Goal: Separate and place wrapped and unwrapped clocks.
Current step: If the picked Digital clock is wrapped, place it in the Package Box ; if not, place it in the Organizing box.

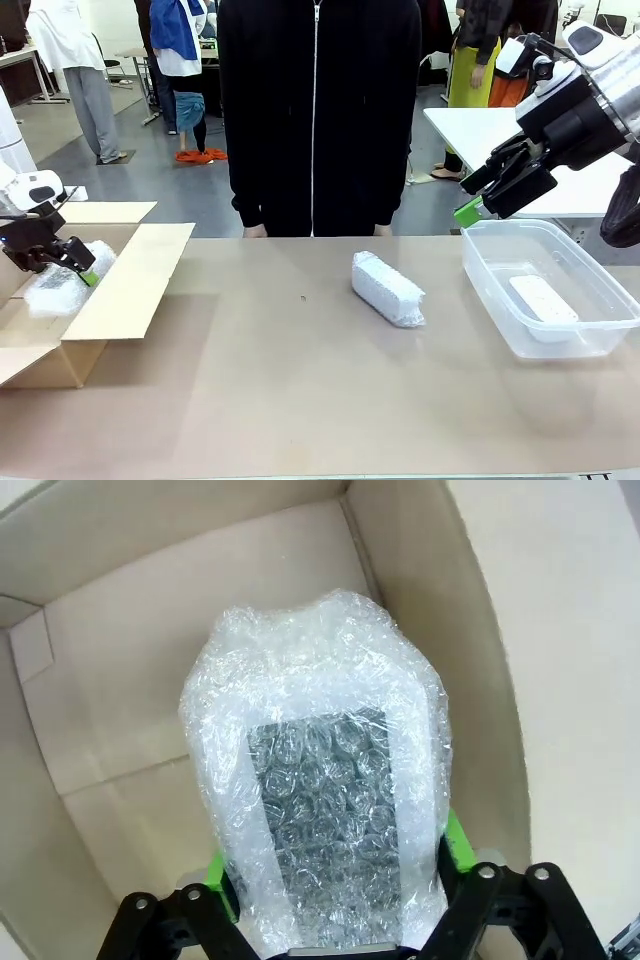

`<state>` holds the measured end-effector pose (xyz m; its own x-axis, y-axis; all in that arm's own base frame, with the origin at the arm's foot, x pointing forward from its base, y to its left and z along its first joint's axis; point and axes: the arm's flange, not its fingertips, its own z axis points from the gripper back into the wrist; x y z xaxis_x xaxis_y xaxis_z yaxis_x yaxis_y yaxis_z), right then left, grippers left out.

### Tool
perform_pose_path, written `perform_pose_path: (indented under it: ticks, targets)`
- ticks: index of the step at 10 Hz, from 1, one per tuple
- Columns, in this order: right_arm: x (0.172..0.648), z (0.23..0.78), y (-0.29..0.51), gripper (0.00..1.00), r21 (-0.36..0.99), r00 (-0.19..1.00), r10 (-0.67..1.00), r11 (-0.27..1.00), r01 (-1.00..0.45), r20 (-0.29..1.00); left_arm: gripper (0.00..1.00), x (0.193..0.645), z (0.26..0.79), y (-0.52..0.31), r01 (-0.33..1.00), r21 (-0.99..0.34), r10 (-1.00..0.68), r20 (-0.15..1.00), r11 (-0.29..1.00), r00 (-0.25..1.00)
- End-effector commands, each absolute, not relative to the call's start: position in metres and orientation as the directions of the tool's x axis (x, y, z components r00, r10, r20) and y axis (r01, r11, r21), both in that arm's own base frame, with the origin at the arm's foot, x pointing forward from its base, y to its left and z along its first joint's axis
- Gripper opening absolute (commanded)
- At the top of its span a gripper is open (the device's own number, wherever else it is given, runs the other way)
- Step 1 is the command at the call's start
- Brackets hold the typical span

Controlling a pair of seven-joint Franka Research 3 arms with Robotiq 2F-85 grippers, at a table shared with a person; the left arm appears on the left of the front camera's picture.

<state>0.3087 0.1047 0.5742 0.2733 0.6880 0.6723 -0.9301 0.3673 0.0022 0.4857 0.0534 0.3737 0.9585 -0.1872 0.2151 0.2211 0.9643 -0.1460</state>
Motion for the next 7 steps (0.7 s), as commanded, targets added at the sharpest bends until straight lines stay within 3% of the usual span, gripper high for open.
perform_pose_path:
  ticks: [1,5,7]
  targets:
    - [0.310,0.573,0.106,1.00,0.017,0.262,0.677,0.346,-0.938,0.687,1.00,0.493,0.377,0.058,0.214,-0.144,-0.182,0.208,0.966,0.961]
    - [0.310,0.573,0.106,1.00,0.017,0.262,0.677,0.346,-0.938,0.687,1.00,0.493,0.380,0.061,0.203,-0.170,-0.171,0.187,0.964,0.967]
    - [0.310,0.573,0.106,1.00,0.017,0.262,0.677,0.346,-0.938,0.687,1.00,0.488,0.407,0.057,0.205,-0.168,-0.173,0.191,0.964,0.966]
